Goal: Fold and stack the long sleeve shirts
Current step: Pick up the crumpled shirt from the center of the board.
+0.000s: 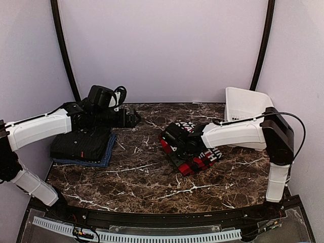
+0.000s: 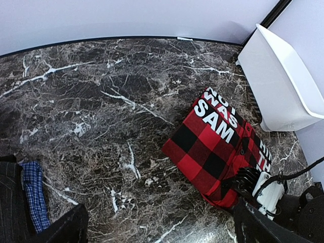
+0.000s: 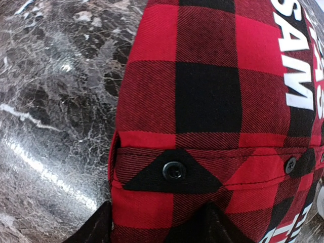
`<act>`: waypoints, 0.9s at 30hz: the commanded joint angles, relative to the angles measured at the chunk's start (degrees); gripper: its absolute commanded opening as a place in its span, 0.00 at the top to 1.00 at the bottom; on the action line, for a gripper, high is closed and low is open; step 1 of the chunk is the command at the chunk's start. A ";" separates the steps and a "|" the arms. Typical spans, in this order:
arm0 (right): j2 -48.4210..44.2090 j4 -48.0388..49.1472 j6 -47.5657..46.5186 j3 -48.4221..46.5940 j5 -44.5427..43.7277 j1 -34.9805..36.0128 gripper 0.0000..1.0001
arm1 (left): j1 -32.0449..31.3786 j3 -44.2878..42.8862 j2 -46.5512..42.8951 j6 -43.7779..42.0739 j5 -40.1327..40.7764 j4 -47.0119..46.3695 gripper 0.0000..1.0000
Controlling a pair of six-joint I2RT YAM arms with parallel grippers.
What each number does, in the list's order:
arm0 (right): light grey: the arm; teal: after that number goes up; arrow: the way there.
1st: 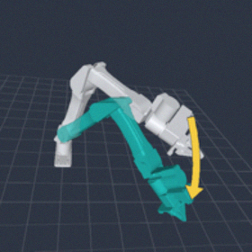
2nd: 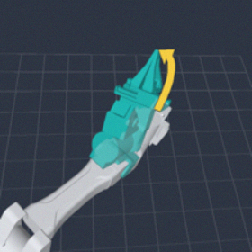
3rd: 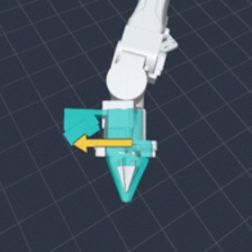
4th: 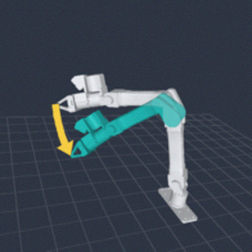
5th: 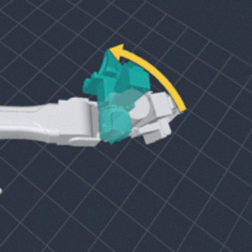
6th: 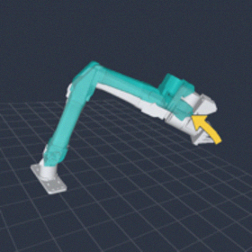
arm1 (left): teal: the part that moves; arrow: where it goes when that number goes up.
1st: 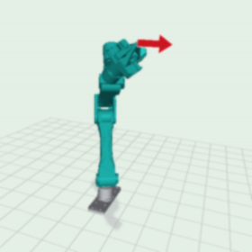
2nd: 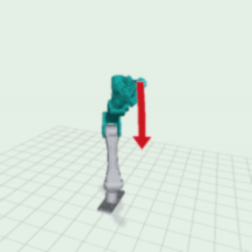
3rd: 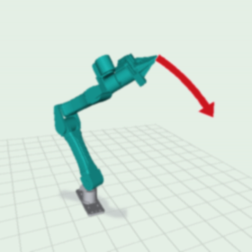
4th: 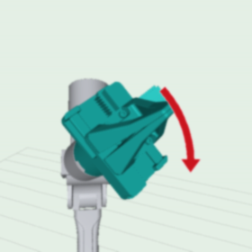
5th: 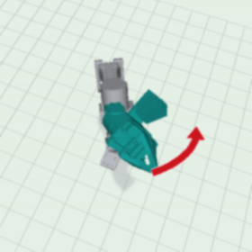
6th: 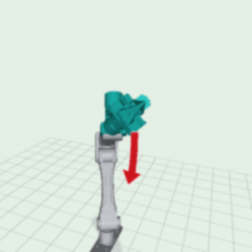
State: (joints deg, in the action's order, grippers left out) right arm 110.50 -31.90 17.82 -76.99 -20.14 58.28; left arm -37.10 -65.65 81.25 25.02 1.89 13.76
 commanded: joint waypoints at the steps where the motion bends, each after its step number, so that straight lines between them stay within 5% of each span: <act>1: 1.61 -1.15 0.82 -1.73 -3.33 0.62 0.50 | 0.77 2.63 0.97 3.71 -4.36 -0.39 0.01; 9: 0.85 -1.23 0.97 -4.17 -0.03 0.78 1.00 | 0.98 6.32 3.81 8.90 -12.79 -5.63 0.01; 20: -9.56 7.82 4.50 -11.56 10.14 -1.11 1.00 | 0.98 10.20 6.83 12.75 -18.22 -9.74 0.06; 27: -14.33 18.24 11.24 -8.59 16.37 -5.84 1.00 | 1.65 11.14 8.30 14.49 -17.12 -8.02 0.27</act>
State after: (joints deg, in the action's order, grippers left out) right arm 99.07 -23.00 24.36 -86.96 -7.51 54.78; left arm -36.07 -55.64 88.99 38.11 -15.46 5.61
